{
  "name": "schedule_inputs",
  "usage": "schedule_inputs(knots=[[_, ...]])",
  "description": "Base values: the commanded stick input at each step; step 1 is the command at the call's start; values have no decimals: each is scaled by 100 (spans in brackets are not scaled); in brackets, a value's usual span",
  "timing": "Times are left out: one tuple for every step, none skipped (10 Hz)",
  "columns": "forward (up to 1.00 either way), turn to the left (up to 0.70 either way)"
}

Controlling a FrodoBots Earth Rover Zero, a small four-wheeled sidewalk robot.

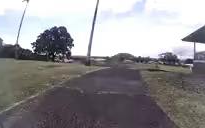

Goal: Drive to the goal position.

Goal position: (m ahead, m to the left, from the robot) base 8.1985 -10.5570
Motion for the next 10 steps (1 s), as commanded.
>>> schedule_inputs(knots=[[70,2],[70,1],[70,-1],[70,-33],[70,-33],[70,-30],[70,-4],[70,1],[70,1],[70,1]])
